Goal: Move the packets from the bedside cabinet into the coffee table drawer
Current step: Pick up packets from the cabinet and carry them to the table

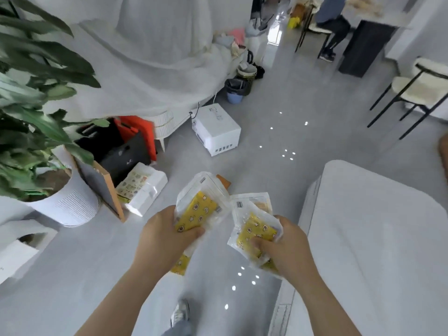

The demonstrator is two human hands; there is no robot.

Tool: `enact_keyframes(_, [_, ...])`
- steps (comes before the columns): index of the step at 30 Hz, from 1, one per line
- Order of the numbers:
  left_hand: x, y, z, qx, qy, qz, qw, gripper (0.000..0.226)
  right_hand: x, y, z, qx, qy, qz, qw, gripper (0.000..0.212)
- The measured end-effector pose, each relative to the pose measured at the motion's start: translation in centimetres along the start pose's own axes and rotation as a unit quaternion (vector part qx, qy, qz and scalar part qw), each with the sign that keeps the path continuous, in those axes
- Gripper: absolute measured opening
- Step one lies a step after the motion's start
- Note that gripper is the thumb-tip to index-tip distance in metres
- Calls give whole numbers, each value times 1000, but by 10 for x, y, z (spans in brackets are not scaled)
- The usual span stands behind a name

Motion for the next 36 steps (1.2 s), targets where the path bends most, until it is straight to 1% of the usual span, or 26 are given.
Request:
enact_keyframes(3, [-43,-4,15,-16,37,-52,998,26,-16,-4,-9,-30,39,41,998,23])
enact_keyframes(6, [-80,7,36,-25,80,-109,991,24,-25,-12,-6,-61,86,97,990,26])
enact_keyframes(11, [-125,49,82,-24,141,-199,970,33,-29,-38,19,-123,143,175,966,24])
enact_keyframes(15, [-159,96,128,-53,173,-262,948,24,-44,-71,48,-137,194,236,942,22])
enact_keyframes(21, [-212,158,207,-70,214,-317,921,21,-88,-137,80,-157,229,297,914,25])
enact_keyframes(26, [-237,205,274,-74,261,-332,903,19,-113,-189,97,-178,249,335,891,29])
enact_keyframes(32, [-258,263,332,-102,303,-392,863,16,-121,-227,118,-203,290,396,847,30])
enact_keyframes(36, [-273,308,366,-127,343,-447,816,16,-128,-237,132,-226,331,439,804,30])
Point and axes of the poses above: each hand's wrist, its own x-axis away from the middle knuckle, its own y-axis out of the palm, z = x × y, the point moved 3 cm from there along -x, towards the middle knuckle, and after that the axes turned 7 degrees about -z, right-handed, at the moved point
